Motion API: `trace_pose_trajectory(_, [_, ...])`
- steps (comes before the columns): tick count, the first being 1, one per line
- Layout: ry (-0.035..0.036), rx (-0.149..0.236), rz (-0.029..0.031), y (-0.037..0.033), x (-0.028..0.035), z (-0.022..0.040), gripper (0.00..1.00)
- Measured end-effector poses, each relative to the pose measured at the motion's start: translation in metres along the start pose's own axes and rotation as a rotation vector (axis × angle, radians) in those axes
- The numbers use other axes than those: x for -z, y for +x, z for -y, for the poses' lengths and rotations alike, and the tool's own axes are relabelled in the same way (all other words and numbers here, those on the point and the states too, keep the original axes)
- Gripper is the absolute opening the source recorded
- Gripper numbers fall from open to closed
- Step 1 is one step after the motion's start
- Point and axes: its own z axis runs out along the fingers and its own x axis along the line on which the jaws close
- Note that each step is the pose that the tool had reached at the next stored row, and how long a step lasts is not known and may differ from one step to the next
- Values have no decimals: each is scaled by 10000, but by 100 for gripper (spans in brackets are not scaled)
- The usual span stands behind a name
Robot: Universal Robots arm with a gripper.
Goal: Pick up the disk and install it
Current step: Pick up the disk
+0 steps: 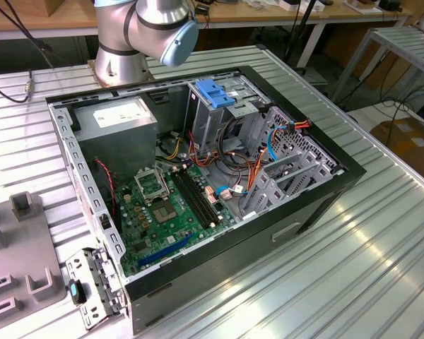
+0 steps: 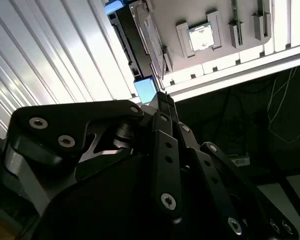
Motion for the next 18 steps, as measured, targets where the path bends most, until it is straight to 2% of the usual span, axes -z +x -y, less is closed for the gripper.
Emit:
trace_pose_trajectory(1, [-17, 731, -32, 0, 0, 0, 11])
trace_pose_trajectory(2, [-26, 1144, -50, 0, 0, 0, 11])
trace_pose_trajectory(3, [-30, 1307, -57, 0, 0, 0, 11])
trace_pose_trajectory(18, [-46, 2012, -89, 0, 0, 0, 11])
